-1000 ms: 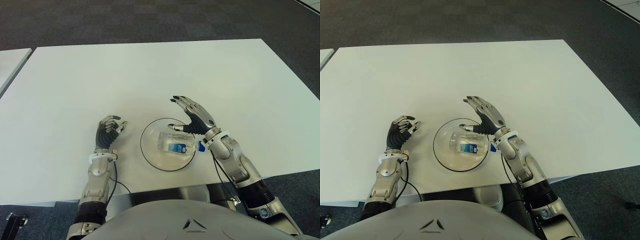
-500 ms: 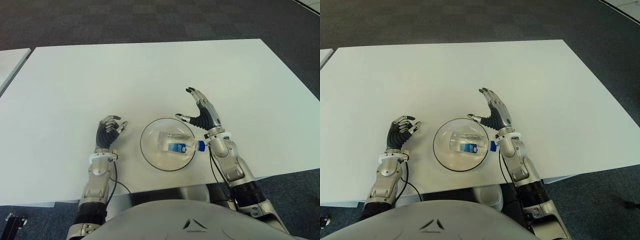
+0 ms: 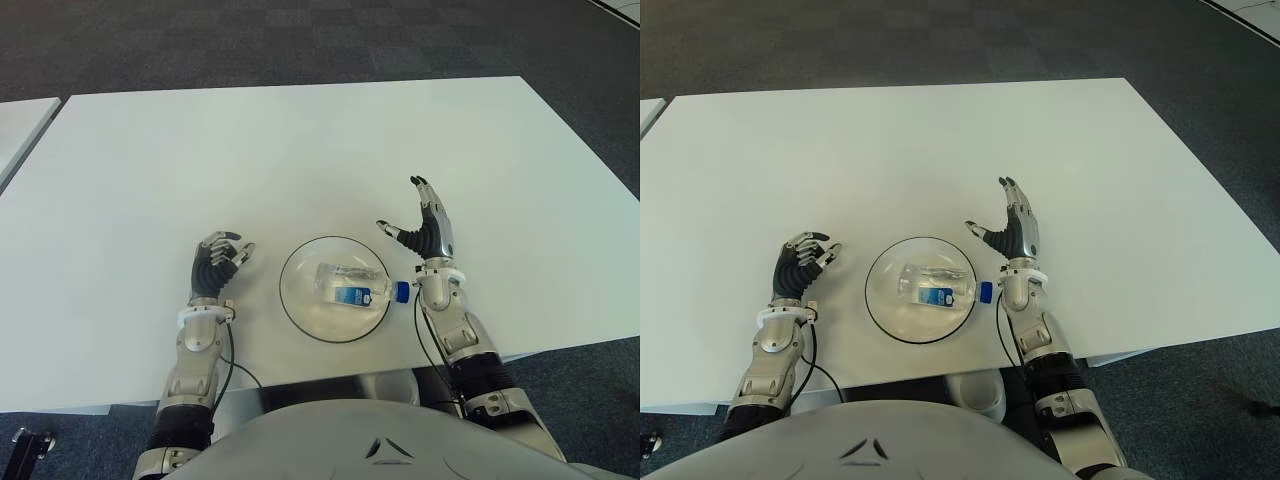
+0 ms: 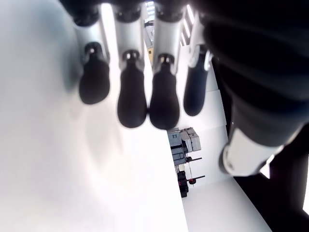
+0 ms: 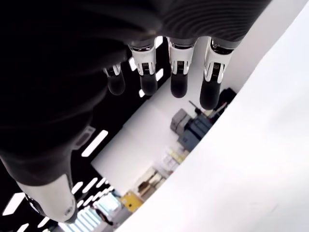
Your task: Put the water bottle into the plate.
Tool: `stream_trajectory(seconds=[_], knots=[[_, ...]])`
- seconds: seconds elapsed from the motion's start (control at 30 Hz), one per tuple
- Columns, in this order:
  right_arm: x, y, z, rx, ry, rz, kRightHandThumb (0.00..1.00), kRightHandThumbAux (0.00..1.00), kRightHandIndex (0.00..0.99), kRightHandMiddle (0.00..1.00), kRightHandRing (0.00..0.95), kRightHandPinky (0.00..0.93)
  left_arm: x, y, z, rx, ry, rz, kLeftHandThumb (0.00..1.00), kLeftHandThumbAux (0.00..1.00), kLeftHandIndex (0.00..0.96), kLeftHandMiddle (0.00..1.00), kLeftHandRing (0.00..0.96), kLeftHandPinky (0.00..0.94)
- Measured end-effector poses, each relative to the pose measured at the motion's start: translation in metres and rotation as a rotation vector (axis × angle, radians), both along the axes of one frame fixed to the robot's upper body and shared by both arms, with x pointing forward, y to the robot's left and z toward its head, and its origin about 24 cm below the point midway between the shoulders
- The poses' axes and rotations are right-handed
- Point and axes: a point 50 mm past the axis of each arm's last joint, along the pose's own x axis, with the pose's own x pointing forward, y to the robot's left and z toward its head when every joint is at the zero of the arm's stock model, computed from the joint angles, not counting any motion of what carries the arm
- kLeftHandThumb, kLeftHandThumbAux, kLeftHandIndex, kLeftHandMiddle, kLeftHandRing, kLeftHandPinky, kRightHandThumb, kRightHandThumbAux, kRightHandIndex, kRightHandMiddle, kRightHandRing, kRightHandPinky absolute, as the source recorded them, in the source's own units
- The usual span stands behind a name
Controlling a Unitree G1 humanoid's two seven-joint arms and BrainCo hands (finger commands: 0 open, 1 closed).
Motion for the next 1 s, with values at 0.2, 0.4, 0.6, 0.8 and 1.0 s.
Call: stream_trajectory(seconds=[0.2, 0.4, 0.6, 0.8, 1.0], knots=[[0.0, 0.001, -0.001, 0.093, 0.008, -0.044, 0.464, 0.78, 0.157, 0.187, 0.242, 0.37, 0.0, 0.0, 0.0, -0.002, -0.003, 0.0, 0.706, 0.715, 0.438, 0.737, 0.709, 0.709], [0.001, 0.0, -0.004, 0.192, 0.026, -0.049, 0.492, 0.853, 0.241, 0.302, 0.364, 0.493, 0.0, 0.0, 0.0, -0.002, -0.006, 0.0, 0.705, 0.715, 0.438, 0.738, 0.712, 0.709], [0.001, -0.009, -0.017, 0.262, 0.074, -0.059, 0.677, 0.748, 0.393, 0.388, 0.437, 0.512, 0.0, 0.0, 0.0, 0.001, -0.005, -0.003, 0.704, 0.716, 0.438, 0.743, 0.716, 0.716], [-0.002, -0.017, -0.029, 0.302, 0.128, -0.073, 0.693, 0.738, 0.41, 0.429, 0.478, 0.536, 0.0, 0.001, -0.001, 0.001, -0.005, -0.001, 0.706, 0.714, 0.438, 0.739, 0.713, 0.702], [-0.002, -0.015, -0.03, 0.345, 0.155, -0.024, 0.694, 0.737, 0.415, 0.448, 0.507, 0.555, 0.0, 0.0, -0.001, -0.001, -0.005, -0.001, 0.707, 0.714, 0.438, 0.732, 0.707, 0.689]])
